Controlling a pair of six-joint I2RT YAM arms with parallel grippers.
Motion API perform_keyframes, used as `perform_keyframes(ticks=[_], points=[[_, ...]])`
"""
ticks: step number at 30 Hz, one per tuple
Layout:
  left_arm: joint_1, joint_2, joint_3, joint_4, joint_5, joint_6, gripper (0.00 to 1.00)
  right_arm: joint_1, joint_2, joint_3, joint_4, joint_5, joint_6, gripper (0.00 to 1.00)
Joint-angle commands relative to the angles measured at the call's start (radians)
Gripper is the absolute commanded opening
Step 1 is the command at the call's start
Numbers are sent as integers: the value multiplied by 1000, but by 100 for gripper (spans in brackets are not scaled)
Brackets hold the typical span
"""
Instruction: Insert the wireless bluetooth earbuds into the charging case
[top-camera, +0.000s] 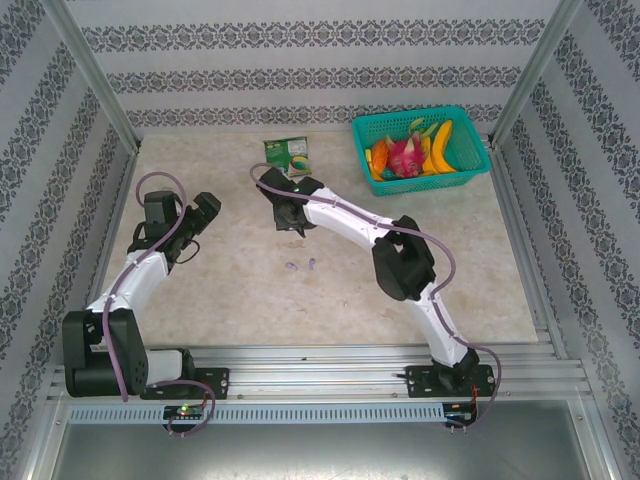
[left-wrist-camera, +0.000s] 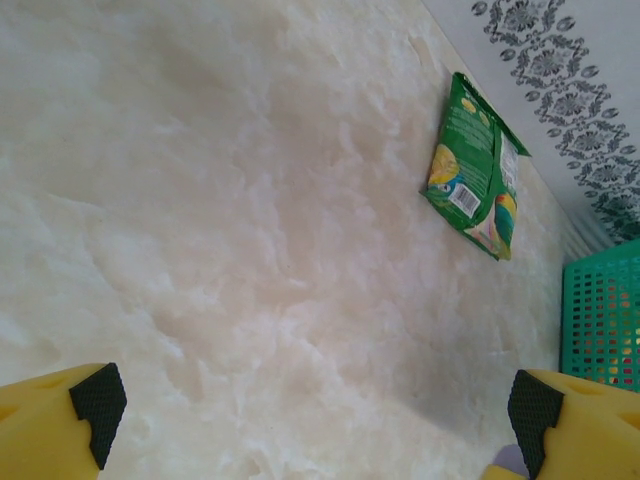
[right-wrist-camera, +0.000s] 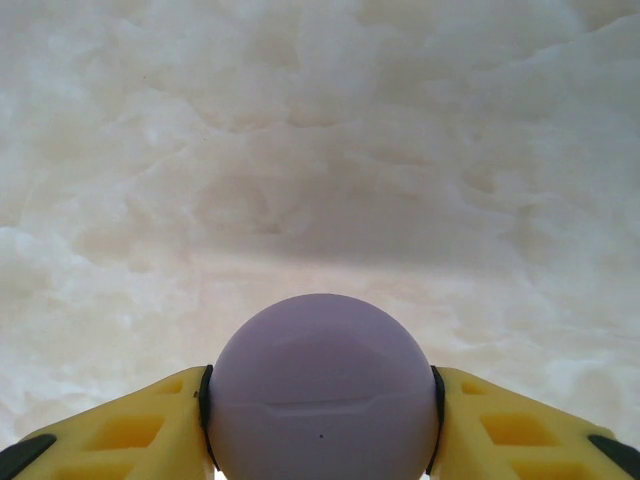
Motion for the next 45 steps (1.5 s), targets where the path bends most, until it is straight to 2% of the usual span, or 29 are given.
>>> perform_keyframes(ticks=[1,8,15,21,29,33,39,45], points=[[-43,15,42,43,11,-23,100,-14,-108,-104,38,41,-3,36],[-169,45,83,45,-36,-44,100,-55,-364,-471,135,55,34,36],[-346,99,136,55,-105,-80,100,-105,-592,-834,197,69,105,36],[-482,163,181,62,-159,-125,100,-123,-684,-1042,249,61,188,36],[-604,242,228,66,-214,-150,100,-123,-676,-1166,312,54,274,36],[-619,270,243,72,-221,-160,100,-123,-642,-1181,332,43,292,38],[-627,273,250,69,-232,-158,100,-118,-615,-1189,354,38,296,50],[-631,288,263,72,-233,-151,100,-120,-622,-1218,370,44,283,56]])
